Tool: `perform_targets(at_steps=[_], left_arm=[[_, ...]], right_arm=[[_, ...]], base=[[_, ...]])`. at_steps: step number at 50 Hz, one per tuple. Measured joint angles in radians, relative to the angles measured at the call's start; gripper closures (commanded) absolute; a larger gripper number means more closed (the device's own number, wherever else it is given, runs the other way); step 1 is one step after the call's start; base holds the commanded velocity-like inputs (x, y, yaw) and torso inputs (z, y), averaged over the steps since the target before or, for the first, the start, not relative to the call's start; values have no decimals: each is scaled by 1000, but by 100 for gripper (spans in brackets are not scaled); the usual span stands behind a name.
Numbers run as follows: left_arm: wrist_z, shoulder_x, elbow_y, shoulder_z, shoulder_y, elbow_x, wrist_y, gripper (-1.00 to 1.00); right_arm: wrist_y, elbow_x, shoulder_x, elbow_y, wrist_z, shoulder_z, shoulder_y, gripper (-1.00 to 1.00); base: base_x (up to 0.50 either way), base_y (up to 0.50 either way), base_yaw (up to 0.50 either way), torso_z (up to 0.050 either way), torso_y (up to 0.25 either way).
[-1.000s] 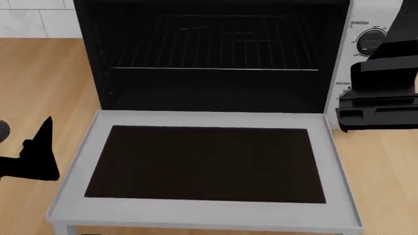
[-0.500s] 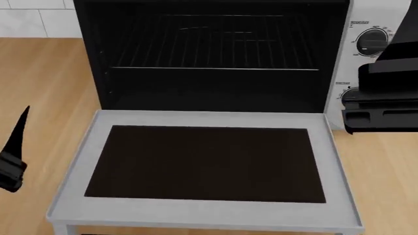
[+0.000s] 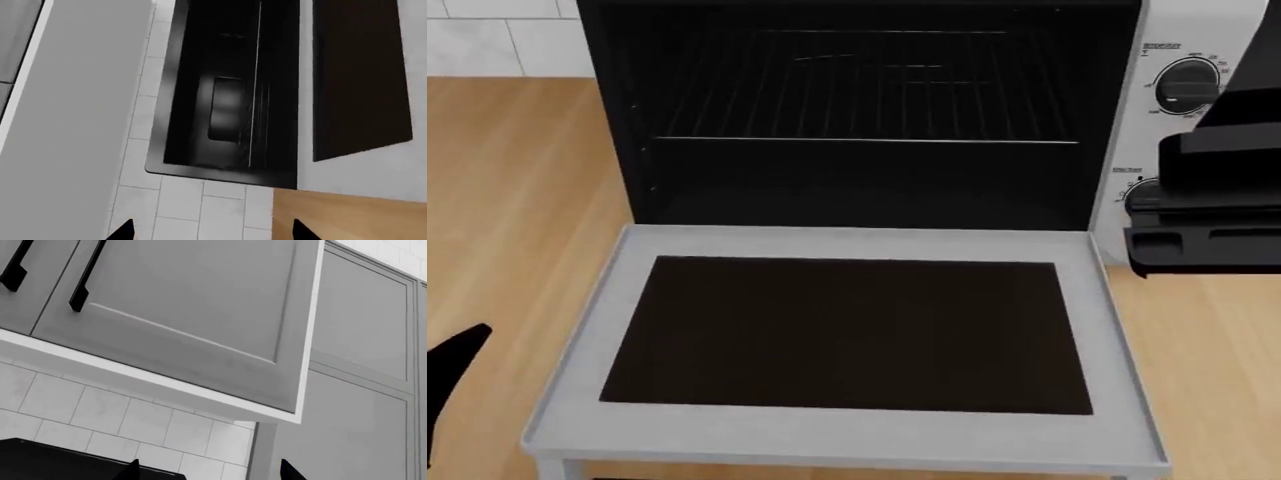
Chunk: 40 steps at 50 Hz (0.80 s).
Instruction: Close the toaster oven door.
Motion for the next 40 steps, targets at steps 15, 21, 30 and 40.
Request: perform_targets(at_steps=[15, 21, 30, 40], left_arm=[[-40, -49, -58, 38, 67, 119, 98, -100], [-53, -50, -71, 49, 89, 144, 109, -100], [-61, -31, -103, 71, 90, 174, 126, -100], [-54, 12, -170, 109, 37, 204, 161, -100]], right_arm=[[-11, 11, 7, 6, 20, -24, 16, -100], [-17, 6, 7, 7, 21, -33, 16, -100], [-25, 4, 11, 7, 24, -38, 10, -100], [-37, -16, 10, 7, 18, -47, -4, -100]], base=[[0, 0, 0, 0, 0], [0, 0, 0, 0, 0], [0, 0, 0, 0, 0], [0, 0, 0, 0, 0]])
